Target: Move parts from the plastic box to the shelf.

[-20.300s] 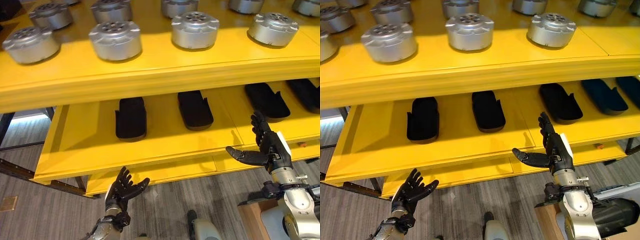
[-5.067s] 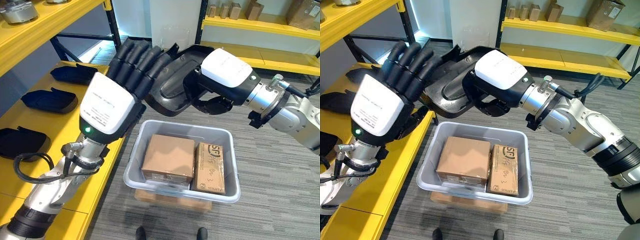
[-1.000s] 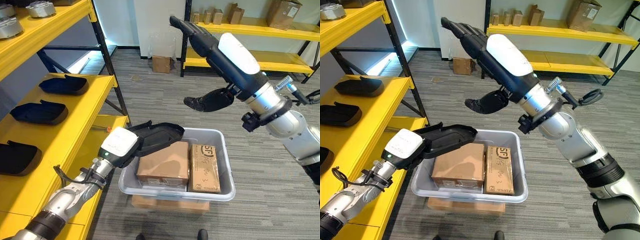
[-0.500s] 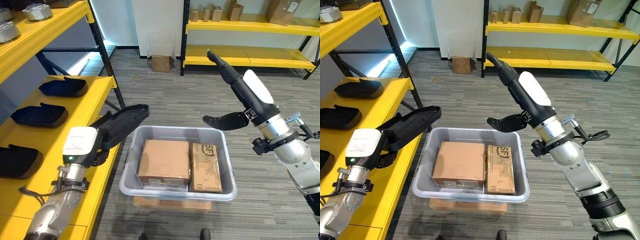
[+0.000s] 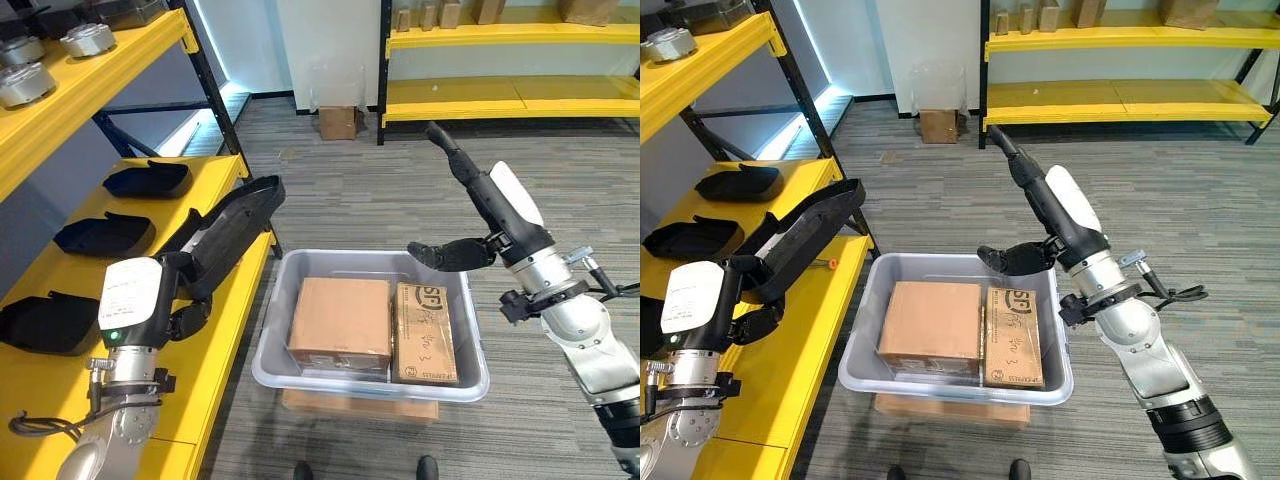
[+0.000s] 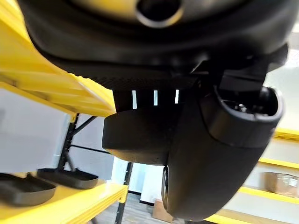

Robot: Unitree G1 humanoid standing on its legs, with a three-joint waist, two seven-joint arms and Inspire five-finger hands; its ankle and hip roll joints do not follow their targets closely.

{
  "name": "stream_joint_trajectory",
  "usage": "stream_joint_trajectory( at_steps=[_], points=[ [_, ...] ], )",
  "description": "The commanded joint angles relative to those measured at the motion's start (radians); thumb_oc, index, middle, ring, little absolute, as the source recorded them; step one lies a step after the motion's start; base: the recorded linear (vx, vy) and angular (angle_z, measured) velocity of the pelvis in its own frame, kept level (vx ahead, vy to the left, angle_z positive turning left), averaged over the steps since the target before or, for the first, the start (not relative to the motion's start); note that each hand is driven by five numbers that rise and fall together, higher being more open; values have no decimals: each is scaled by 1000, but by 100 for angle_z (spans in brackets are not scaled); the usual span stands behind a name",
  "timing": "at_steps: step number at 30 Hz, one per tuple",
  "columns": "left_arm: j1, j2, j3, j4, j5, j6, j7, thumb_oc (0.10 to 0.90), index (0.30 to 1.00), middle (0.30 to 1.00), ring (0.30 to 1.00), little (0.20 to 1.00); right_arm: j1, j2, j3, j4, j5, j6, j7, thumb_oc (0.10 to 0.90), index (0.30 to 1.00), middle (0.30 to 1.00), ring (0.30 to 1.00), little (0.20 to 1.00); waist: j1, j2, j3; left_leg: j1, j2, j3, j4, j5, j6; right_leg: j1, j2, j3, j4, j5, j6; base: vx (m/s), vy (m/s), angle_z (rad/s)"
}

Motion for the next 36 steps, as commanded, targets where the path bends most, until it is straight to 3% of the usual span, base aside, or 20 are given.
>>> stream_joint_trajectory(
  at_steps=[1, 4, 5, 6, 7, 9, 11, 13, 14, 15, 17, 19, 23, 31, 36],
  points=[
    [-106, 72, 163, -121, -71, -14, 142, 400, 300, 300, 300, 300, -240, 15, 31, -27, 64, -81, -77, 900, 1000, 1000, 1000, 1000, 75, -40, 35, -53, 98, -144, -41, 200, -125, -38, 43, -51, 124, -174, -50, -197, -181, 4],
    [-136, 69, 145, -114, -71, -11, 139, 400, 300, 300, 300, 300, -241, -9, 18, -29, 49, -82, -90, 900, 1000, 1000, 1000, 1000, 81, -50, 37, -114, 68, -121, -41, 239, -123, -48, 22, -117, 89, -151, -54, -217, -169, 60],
    [-154, 71, 127, -110, -71, -9, 135, 400, 300, 300, 300, 300, -229, -11, 12, -31, 44, -82, -94, 900, 1000, 1000, 1000, 1000, 75, -64, 33, -109, 53, -83, -29, 210, -110, -49, 10, -147, 70, -147, -54, -225, -270, 115],
    [-168, 67, 108, -113, -68, -15, 127, 400, 300, 300, 300, 300, -212, -12, 2, -36, 22, -84, -107, 900, 1000, 1000, 1000, 1000, 63, -79, 24, -96, 34, -51, 49, 123, -84, -59, 0, -195, 43, -128, -57, -208, -273, 132],
    [-168, 68, 107, -113, -67, -15, 126, 400, 300, 300, 300, 300, -210, -12, 0, -37, 21, -84, -108, 900, 1000, 1000, 1000, 1000, 61, -79, 23, -101, 33, -55, 58, 117, -83, -56, -1, -199, 40, -127, -56, -173, -216, 197],
    [-189, 47, 92, -123, -67, -27, 120, 400, 300, 300, 300, 300, -175, -5, -24, -61, 15, -90, -103, 900, 1000, 1000, 1000, 1000, 28, -86, 3, -15, 47, -21, 197, 11, -87, -55, -17, -249, 29, -124, -64, -62, -68, 206],
    [-186, 39, 87, -123, -65, -27, 115, 400, 300, 300, 300, 300, -143, -2, -44, -69, 11, -89, -101, 900, 1000, 1000, 1000, 1000, 12, -79, -5, 32, 56, -13, 195, -9, -90, -48, -19, -282, 33, -128, -64, -39, 12, 107],
    [-210, 26, 67, -126, -69, -22, 107, 400, 300, 300, 300, 300, -77, 10, -95, -76, 9, -86, -99, 900, 1000, 1000, 1000, 1000, -38, -63, -25, 140, 102, 52, 192, 2, -109, -66, -49, -362, 79, -123, -64, -114, 127, 142],
    [-210, 26, 64, -126, -68, -21, 106, 400, 300, 300, 300, 300, -71, 9, -98, -79, 8, -85, -99, 900, 1000, 1000, 1000, 1000, -39, -61, -25, 144, 102, 50, 185, 4, -110, -64, -50, -365, 85, -126, -62, -142, 224, 130],
    [-219, 24, 57, -135, -60, -27, 102, 400, 300, 300, 300, 300, -43, 13, -130, -76, 5, -83, -110, 900, 1000, 1000, 1000, 1000, -53, -46, -29, 144, 90, 63, 136, -26, -110, -71, -82, -403, 119, -113, -43, -59, 164, 127],
    [-220, 24, 54, -139, -57, -25, 97, 400, 300, 300, 300, 300, -15, 18, -157, -84, 2, -80, -114, 900, 1000, 1000, 1000, 1000, -60, -44, -37, 130, 80, 108, 98, -102, -93, -60, -123, -426, 152, -103, -30, -33, 250, 110],
    [-205, 29, 53, -152, -54, -27, 87, 400, 300, 300, 300, 300, 6, 29, -166, -88, 0, -74, -108, 900, 1000, 1000, 1000, 1000, -48, -50, -30, 123, 53, 111, 93, -161, -75, -50, -151, -423, 169, -92, -17, -4, 219, 59],
    [-198, 56, 63, -167, -47, -28, 87, 400, 300, 300, 300, 300, 16, 55, -171, -89, -4, -71, -103, 900, 1000, 1000, 1000, 1000, -9, -79, -7, 79, 8, 107, 127, -194, -58, -19, -210, -444, 130, -12, 28, -84, 204, 14],
    [-174, 59, 97, -173, -26, -13, 96, 400, 300, 300, 300, 300, -5, 91, -135, -64, -13, -62, -89, 900, 1000, 1000, 1000, 1000, 47, -129, -7, 57, -62, 64, 126, -227, -27, 32, -256, -487, 83, 58, 69, -32, 135, 26],
    [-167, 59, 113, -193, -15, -11, 105, 400, 300, 300, 300, 300, -26, 101, -125, -57, -7, -61, -87, 900, 1000, 1000, 1000, 1000, 84, -159, -6, 15, -91, 18, 213, -278, -5, 58, -292, -508, 76, 95, 92, -29, 130, 36]
  ],
)
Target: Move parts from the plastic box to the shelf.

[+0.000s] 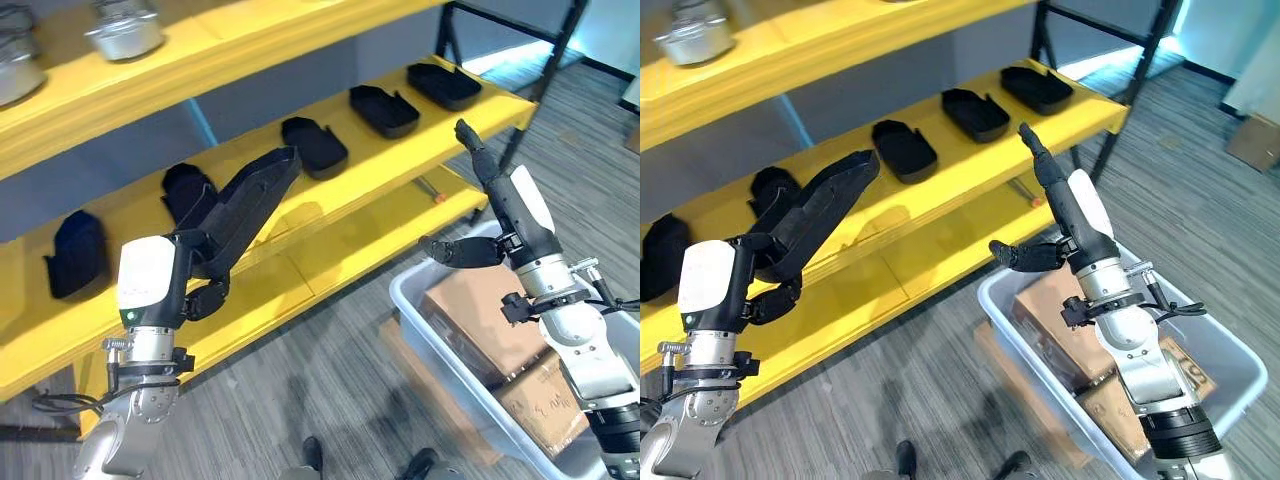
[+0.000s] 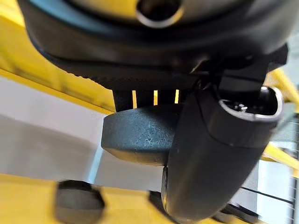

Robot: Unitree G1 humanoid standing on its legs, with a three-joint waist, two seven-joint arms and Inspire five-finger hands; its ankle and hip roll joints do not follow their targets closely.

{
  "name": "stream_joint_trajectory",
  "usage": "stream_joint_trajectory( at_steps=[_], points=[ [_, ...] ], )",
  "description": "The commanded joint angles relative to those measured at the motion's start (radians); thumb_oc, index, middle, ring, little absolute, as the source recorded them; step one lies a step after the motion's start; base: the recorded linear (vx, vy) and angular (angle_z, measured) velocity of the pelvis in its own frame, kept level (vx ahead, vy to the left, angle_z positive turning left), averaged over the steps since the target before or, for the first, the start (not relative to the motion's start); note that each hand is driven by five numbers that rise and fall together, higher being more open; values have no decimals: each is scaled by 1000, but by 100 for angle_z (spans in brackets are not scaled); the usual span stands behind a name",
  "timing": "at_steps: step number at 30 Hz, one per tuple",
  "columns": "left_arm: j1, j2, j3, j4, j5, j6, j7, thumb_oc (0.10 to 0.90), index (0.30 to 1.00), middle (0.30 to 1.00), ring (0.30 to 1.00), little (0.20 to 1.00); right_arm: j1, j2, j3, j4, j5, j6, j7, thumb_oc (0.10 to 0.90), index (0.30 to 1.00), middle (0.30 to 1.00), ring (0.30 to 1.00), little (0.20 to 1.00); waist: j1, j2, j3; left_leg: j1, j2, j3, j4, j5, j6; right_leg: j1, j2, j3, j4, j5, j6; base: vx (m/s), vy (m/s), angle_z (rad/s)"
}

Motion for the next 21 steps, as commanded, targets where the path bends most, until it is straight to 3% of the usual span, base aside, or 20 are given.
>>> stream_joint_trajectory(
  at_steps=[1, 5, 8, 9, 10, 11, 12, 13, 14, 15, 16, 17, 19, 21],
  points=[
    [-66, 79, 153, -166, 14, -30, 103, 400, 300, 300, 300, 300, -119, 46, -8, -64, 15, -75, -29, 900, 1000, 1000, 1000, 1000, 13, -97, -55, 43, 0, -17, 193, -263, -4, 177, -46, 21, -378, 307, 186, -39, 195, 31],
    [-69, 84, 148, -171, 16, -25, 105, 400, 300, 300, 300, 300, -108, 55, -8, -62, -8, -77, -33, 900, 1000, 1000, 1000, 1000, 33, -98, -47, 10, -45, -46, 244, -296, 23, 193, -85, 28, -364, 341, 203, -47, 242, 19],
    [-78, 95, 137, -165, 25, -19, 106, 400, 300, 300, 300, 300, -92, 48, -8, -56, -37, -72, -31, 900, 1000, 1000, 1000, 1000, 22, -86, -52, 32, -75, -77, 190, -280, 46, 171, -109, 95, -295, 346, 201, 8, 219, 48],
    [-83, 99, 129, -161, 26, -18, 107, 400, 300, 300, 300, 300, -88, 45, -9, -55, -41, -73, -30, 900, 1000, 1000, 1000, 1000, 2, -82, -52, 42, -83, -99, 171, -274, 50, 153, -93, 165, -294, 351, 199, -19, 189, 50],
    [-100, 104, 107, -144, 23, -16, 113, 400, 300, 300, 300, 300, -75, 33, -18, -55, -45, -76, -34, 900, 1000, 1000, 1000, 1000, -47, -71, -43, 59, -106, -131, 118, -218, 66, 80, -18, 357, -283, 338, 160, 2, 281, 53],
    [-105, 104, 98, -132, 23, -15, 112, 400, 300, 300, 300, 300, -55, 25, -32, -55, -43, -78, -29, 900, 1000, 1000, 1000, 1000, -74, -61, -45, 71, -112, -150, 93, -196, 76, 47, 60, 457, -250, 283, 131, 4, 287, 113],
    [-108, 101, 88, -123, 23, -16, 105, 400, 300, 300, 300, 300, -40, 24, -40, -54, -40, -77, -24, 900, 1000, 1000, 1000, 1000, -86, -58, -50, 81, -118, -164, 75, -183, 80, 31, 122, 498, -228, 224, 112, 46, 134, 147],
    [-110, 102, 86, -122, 23, -16, 105, 400, 300, 300, 300, 300, -39, 24, -42, -55, -40, -77, -24, 900, 1000, 1000, 1000, 1000, -85, -59, -51, 80, -118, -164, 71, -177, 78, 26, 122, 498, -224, 223, 107, 66, 99, 122],
    [-105, 92, 82, -114, 18, -18, 89, 400, 300, 300, 300, 300, -6, 26, -68, -52, -20, -81, -12, 900, 1000, 1000, 1000, 1000, -112, -62, -55, 90, -134, -207, 45, -151, 86, 25, 240, 541, -192, 136, 72, 29, 47, 44],
    [-105, 92, 81, -114, 18, -18, 89, 400, 300, 300, 300, 300, -5, 26, -69, -52, -19, -81, -11, 900, 1000, 1000, 1000, 1000, -113, -62, -56, 89, -134, -208, 43, -149, 86, 24, 240, 539, -192, 136, 72, 108, 75, 33],
    [-101, 87, 82, -111, 15, -15, 73, 400, 300, 300, 300, 300, 18, 26, -91, -56, -4, -87, -5, 900, 1000, 1000, 1000, 1000, -131, -71, -68, 93, -150, -231, 29, -143, 86, 36, 332, 570, -198, 80, 54, 104, 8, 71],
    [-103, 83, 78, -108, 14, -11, 68, 400, 300, 300, 300, 300, 30, 23, -103, -62, 3, -93, -4, 900, 1000, 1000, 1000, 1000, -142, -79, -77, 89, -160, -241, 32, -142, 83, 45, 372, 595, -227, 66, 41, 101, 5, 92],
    [-111, 83, 70, -105, 17, -10, 61, 400, 300, 300, 300, 300, 40, 17, -112, -67, 0, -95, -3, 900, 1000, 1000, 1000, 1000, -151, -92, -86, 78, -179, -258, 35, -133, 77, 59, 398, 637, -302, 83, 29, 40, -29, 85],
    [-117, 82, 60, -106, 25, -11, 56, 400, 300, 300, 300, 300, 47, 18, -116, -74, -3, -93, -3, 900, 1000, 1000, 1000, 1000, -149, -95, -92, 77, -186, -269, 40, -137, 74, 83, 393, 645, -336, 91, 32, 68, -47, 55]
  ],
)
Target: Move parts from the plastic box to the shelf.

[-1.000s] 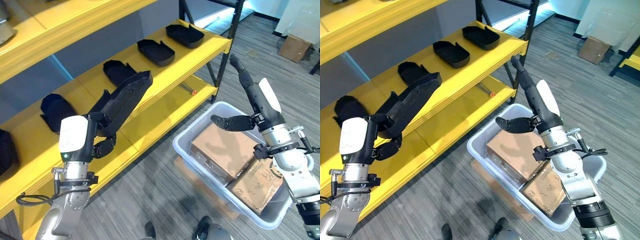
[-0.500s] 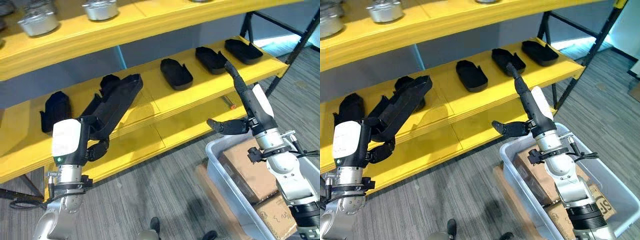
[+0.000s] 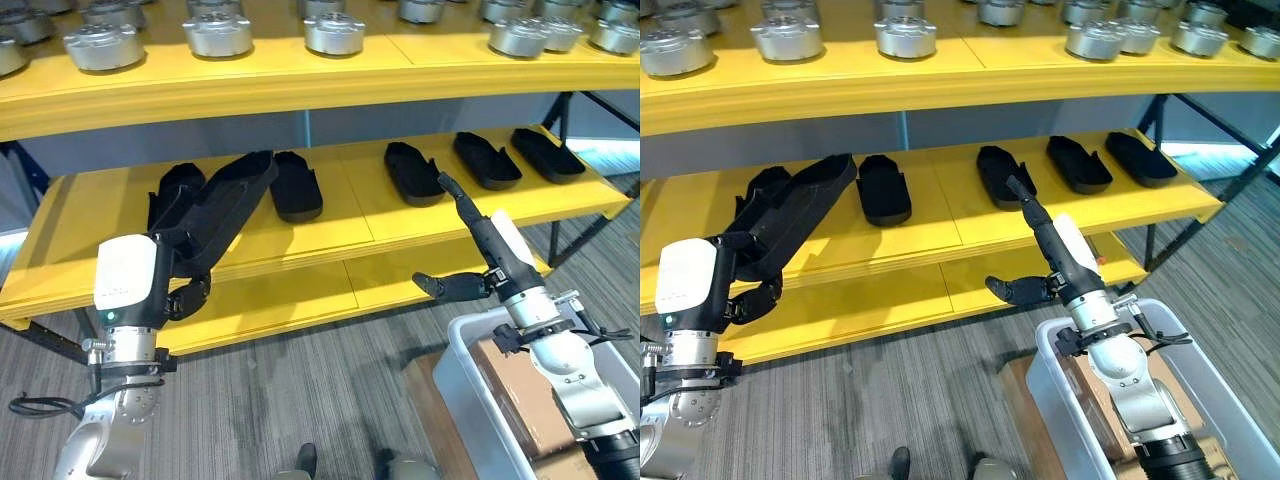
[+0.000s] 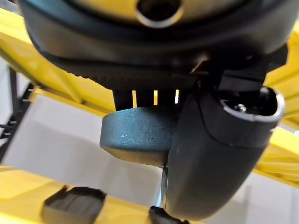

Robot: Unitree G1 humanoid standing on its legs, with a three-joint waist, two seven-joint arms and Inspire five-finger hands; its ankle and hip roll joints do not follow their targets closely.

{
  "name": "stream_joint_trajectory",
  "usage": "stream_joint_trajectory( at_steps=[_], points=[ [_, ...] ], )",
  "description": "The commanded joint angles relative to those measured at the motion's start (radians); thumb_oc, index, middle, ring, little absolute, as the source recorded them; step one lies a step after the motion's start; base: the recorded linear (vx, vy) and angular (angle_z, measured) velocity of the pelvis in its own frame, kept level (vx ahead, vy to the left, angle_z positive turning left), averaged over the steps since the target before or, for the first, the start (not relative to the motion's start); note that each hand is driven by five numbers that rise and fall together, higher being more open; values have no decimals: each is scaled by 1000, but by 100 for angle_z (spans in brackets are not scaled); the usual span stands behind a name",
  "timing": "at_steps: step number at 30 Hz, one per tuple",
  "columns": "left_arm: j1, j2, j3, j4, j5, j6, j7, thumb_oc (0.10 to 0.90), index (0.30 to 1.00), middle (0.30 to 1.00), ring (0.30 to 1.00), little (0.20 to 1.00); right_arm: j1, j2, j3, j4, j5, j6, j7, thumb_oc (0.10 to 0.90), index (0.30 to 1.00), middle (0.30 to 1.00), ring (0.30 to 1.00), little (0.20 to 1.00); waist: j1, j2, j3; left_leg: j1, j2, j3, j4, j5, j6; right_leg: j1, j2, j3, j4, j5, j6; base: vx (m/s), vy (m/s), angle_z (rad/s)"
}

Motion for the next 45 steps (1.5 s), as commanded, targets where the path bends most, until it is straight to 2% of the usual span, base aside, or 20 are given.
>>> stream_joint_trajectory(
  at_steps=[1, 7, 12, 16, 17, 19, 20, 21, 22, 23, 24, 25, 26, 27, 28, 30, 33, 35, 40, 45],
  points=[
    [-124, 31, 61, -115, 17, -47, 48, 400, 300, 300, 300, 300, -102, -24, -66, -70, 35, -75, -40, 900, 1000, 1000, 1000, 1000, -11, -32, -89, 88, -58, 80, 40, -150, -16, 89, 15, -24, -197, 84, 65, 95, -85, 23],
    [-83, 0, 78, -115, -14, -53, 47, 400, 300, 300, 300, 300, -109, 1, -42, -65, 52, -65, -34, 900, 1000, 1000, 1000, 1000, 3, -22, -109, 107, -37, 88, 3, -129, -26, 135, 7, -40, -277, 114, 70, 41, -70, 10],
    [-64, 0, 85, -111, -19, -50, 46, 400, 300, 300, 300, 300, -108, -5, -33, -72, 60, -65, -21, 900, 1000, 1000, 1000, 1000, 11, -19, -106, 115, -23, 64, -5, -122, -38, 157, 11, -39, -281, 99, 53, 32, -134, 15],
    [-64, 9, 87, -109, -27, -54, 43, 400, 300, 300, 300, 300, -120, -20, -31, -75, 79, -74, -19, 900, 1000, 1000, 1000, 1000, 13, -22, -81, 67, -36, 47, 98, -140, -55, 153, 5, -37, -273, 91, 41, -38, -80, 25],
    [-84, 13, 78, -104, -44, -57, 39, 400, 300, 300, 300, 300, -120, -31, -43, -76, 89, -81, -26, 900, 1000, 1000, 1000, 1000, 5, -25, -46, 11, -35, 88, 196, -140, -87, 151, -5, -57, -260, 82, 30, -105, -35, 35],
    [-94, 9, 75, -101, -60, -62, 36, 400, 300, 300, 300, 300, -109, -40, -61, -71, 88, -79, -34, 900, 1000, 1000, 1000, 1000, -14, -32, -24, -35, 40, 158, 238, -112, -110, 151, -23, -83, -242, 73, 29, -62, 5, 73],
    [-87, 3, 85, -100, -71, -70, 40, 400, 300, 300, 300, 300, -97, -34, -68, -65, 86, -76, -38, 900, 1000, 1000, 1000, 1000, -14, -33, -27, -31, 123, 177, 191, -91, -113, 152, -32, -87, -227, 58, 35, 24, 28, 84],
    [-85, 3, 85, -101, -72, -70, 40, 400, 300, 300, 300, 300, -96, -34, -67, -66, 86, -76, -38, 900, 1000, 1000, 1000, 1000, -12, -33, -28, -25, 125, 179, 180, -87, -115, 151, -30, -85, -225, 57, 33, 91, 103, 65],
    [-74, -4, 98, -98, -92, -73, 46, 400, 300, 300, 300, 300, -81, -37, -75, -68, 87, -73, -35, 900, 1000, 1000, 1000, 1000, -11, -31, -34, -33, 251, 177, 102, 13, -134, 150, -46, -86, -194, 31, 44, 93, 114, 20],
    [-68, -6, 102, -97, -101, -72, 49, 400, 300, 300, 300, 300, -75, -39, -79, -68, 91, -73, -38, 900, 1000, 1000, 1000, 1000, -14, -25, -36, -32, 299, 182, 57, 67, -142, 140, -48, -85, -167, 13, 47, 88, 107, 21],
    [-67, -7, 103, -97, -101, -72, 49, 400, 300, 300, 300, 300, -74, -40, -78, -69, 92, -73, -38, 900, 1000, 1000, 1000, 1000, -13, -22, -38, -24, 304, 184, 36, 80, -146, 132, -45, -84, -155, 7, 44, 64, 169, 7],
    [-72, -3, 109, -89, -109, -59, 63, 400, 300, 300, 300, 300, -77, -51, -74, -62, 100, -78, -49, 900, 1000, 1000, 1000, 1000, -18, -9, -22, -31, 394, 198, -24, 174, -164, 97, -61, -86, -66, -26, 52, 23, 121, 11],
    [-73, -4, 110, -88, -109, -59, 63, 400, 300, 300, 300, 300, -79, -52, -73, -61, 101, -78, -50, 900, 1000, 1000, 1000, 1000, -16, -7, -22, -25, 398, 202, -39, 185, -168, 85, -58, -83, -46, -35, 50, 43, 278, 1],
    [-77, 1, 116, -85, -105, -50, 74, 400, 300, 300, 300, 300, -81, -57, -68, -55, 101, -82, -61, 900, 1000, 1000, 1000, 1000, -19, 11, -9, -33, 464, 232, -79, 236, -198, 41, -59, -75, 56, -77, 57, 29, 193, -6],
    [-82, 2, 114, -83, -102, -44, 76, 400, 300, 300, 300, 300, -78, -63, -70, -53, 91, -84, -69, 900, 1000, 1000, 1000, 1000, -19, 20, -9, -33, 491, 257, -79, 261, -217, 18, -59, -75, 105, -100, 58, 30, 195, -15],
    [-84, 1, 112, -81, -101, -44, 77, 400, 300, 300, 300, 300, -78, -64, -70, -52, 90, -84, -71, 900, 1000, 1000, 1000, 1000, -13, 22, -10, -34, 495, 261, -79, 263, -222, 6, -56, -70, 121, -107, 55, 27, 102, -26],
    [-88, 9, 97, -88, -80, -54, 70, 400, 300, 300, 300, 300, -45, -47, -93, -61, 82, -83, -76, 900, 1000, 1000, 1000, 1000, -16, 65, -22, -8, 501, 279, -79, 209, -249, -20, -100, -38, 163, -117, 102, 127, 331, -13],
    [-88, 15, 91, -89, -80, -58, 64, 400, 300, 300, 300, 300, -32, -39, -104, -63, 82, -81, -75, 900, 1000, 1000, 1000, 1000, -15, 64, -26, -2, 492, 287, -79, 204, -249, -4, -116, -41, 141, -107, 112, 137, 257, -10],
    [-83, 31, 82, -84, -93, -67, 52, 400, 300, 300, 300, 300, 6, -6, -121, -64, 64, -66, -70, 900, 1000, 1000, 1000, 1000, -3, 41, -35, -7, 419, 282, -15, 123, -239, 121, -186, -63, -30, -34, 155, 133, 250, 10],
    [-74, 40, 96, -76, -91, -54, 57, 400, 300, 300, 300, 300, 18, 25, -125, -65, 58, -48, -52, 900, 1000, 1000, 1000, 1000, 17, -14, -52, -36, 337, 244, 115, -9, -200, 240, -262, -91, -171, 37, 194, 121, 228, 23]
  ],
)
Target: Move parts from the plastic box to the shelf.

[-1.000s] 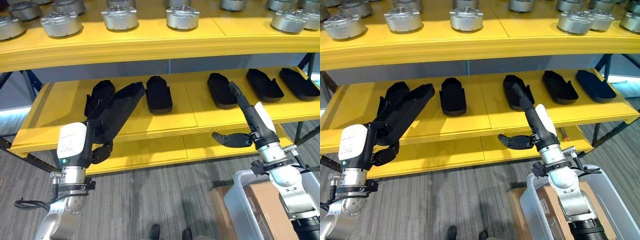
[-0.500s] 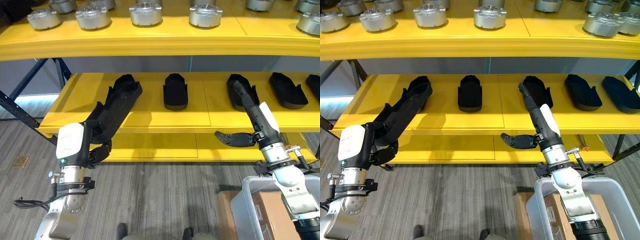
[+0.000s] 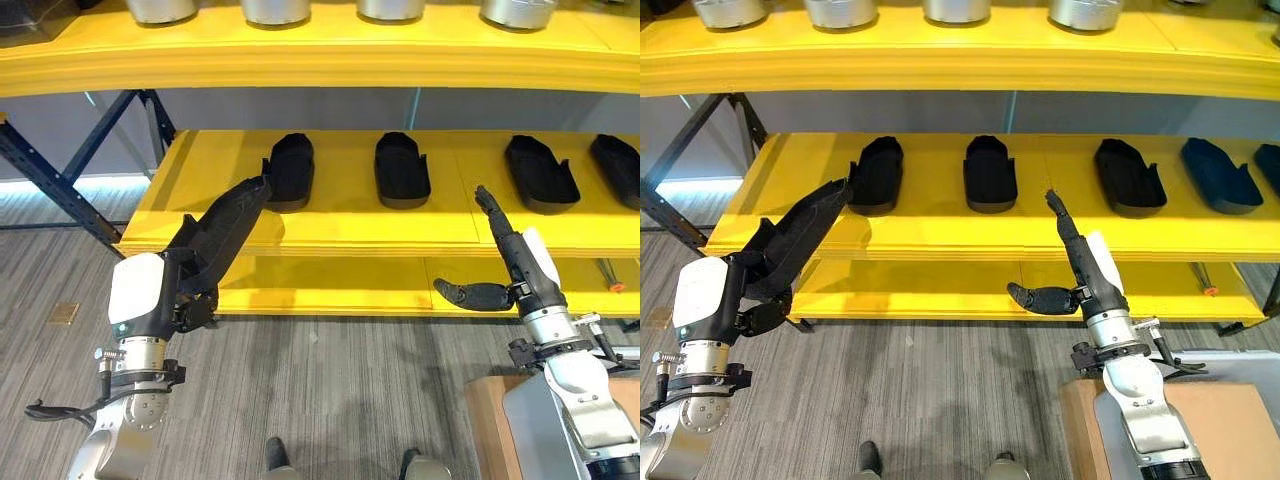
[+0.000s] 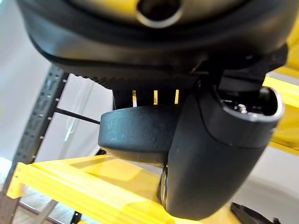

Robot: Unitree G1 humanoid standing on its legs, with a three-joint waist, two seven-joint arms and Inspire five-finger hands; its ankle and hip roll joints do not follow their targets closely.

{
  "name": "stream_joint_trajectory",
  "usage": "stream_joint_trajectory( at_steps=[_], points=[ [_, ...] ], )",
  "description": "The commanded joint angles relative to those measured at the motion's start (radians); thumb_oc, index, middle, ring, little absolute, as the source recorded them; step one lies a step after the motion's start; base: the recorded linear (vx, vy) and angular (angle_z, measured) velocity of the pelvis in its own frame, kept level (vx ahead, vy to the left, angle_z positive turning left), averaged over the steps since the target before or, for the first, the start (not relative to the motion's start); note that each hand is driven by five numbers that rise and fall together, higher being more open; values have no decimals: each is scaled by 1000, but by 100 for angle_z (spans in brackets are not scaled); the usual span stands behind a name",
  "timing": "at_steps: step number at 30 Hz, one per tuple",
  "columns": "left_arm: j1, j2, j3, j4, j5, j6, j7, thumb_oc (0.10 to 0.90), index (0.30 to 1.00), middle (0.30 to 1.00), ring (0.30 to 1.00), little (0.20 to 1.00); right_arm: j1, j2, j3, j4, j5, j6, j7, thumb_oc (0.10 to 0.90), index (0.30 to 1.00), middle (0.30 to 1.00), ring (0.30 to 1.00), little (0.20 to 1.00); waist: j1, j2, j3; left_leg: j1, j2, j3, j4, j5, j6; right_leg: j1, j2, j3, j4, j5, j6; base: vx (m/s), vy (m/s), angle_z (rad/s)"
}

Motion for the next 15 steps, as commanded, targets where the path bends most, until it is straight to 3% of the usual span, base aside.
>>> stream_joint_trajectory(
  at_steps=[1, 8, 9, 10, 11, 13, 15],
  points=[
    [-88, 74, 103, -140, -32, -42, 96, 400, 300, 300, 300, 300, -89, -21, -79, -74, 2, -60, -22, 900, 1000, 1000, 1000, 1000, 11, -76, -86, -63, 48, -86, 129, -61, -37, 164, -70, 31, -182, 74, 42, 71, 209, 14],
    [-119, 91, 112, -149, -29, -24, 110, 400, 300, 300, 300, 300, -123, 4, -63, -89, -2, -59, -19, 900, 1000, 1000, 1000, 1000, 31, -115, -75, -161, -41, -120, 326, -202, 22, 177, -161, 31, -201, 175, 67, 20, 201, 7],
    [-133, 98, 108, -149, -22, -14, 119, 400, 300, 300, 300, 300, -122, 13, -66, -94, -10, -60, -25, 900, 1000, 1000, 1000, 1000, 28, -122, -76, -183, -75, -122, 364, -240, 48, 159, -195, 38, -185, 247, 67, 13, 274, 6],
    [-134, 99, 108, -149, -21, -14, 119, 400, 300, 300, 300, 300, -122, 13, -66, -95, -10, -60, -25, 900, 1000, 1000, 1000, 1000, 28, -124, -77, -188, -78, -121, 370, -243, 51, 156, -198, 39, -186, 251, 69, 5, 272, 11],
    [-146, 103, 100, -147, -17, -12, 119, 400, 300, 300, 300, 300, -124, 18, -67, -98, -17, -59, -29, 900, 1000, 1000, 1000, 1000, 24, -124, -76, -201, -102, -121, 393, -263, 69, 139, -218, 52, -171, 326, 62, 11, 231, 19],
    [-175, 109, 72, -146, -17, -9, 121, 400, 300, 300, 300, 300, -124, 25, -64, -98, -32, -56, -40, 900, 1000, 1000, 1000, 1000, 9, -110, -78, -211, -148, -123, 392, -276, 102, 102, -247, 63, -142, 430, 39, 13, 381, 26],
    [-187, 110, 62, -142, -13, -7, 126, 400, 300, 300, 300, 300, -130, 26, -59, -96, -44, -58, -54, 900, 1000, 1000, 1000, 1000, 13, -100, -75, -206, -163, -109, 387, -280, 122, 78, -263, 42, -113, 460, 38, 8, 315, 28]
  ],
)
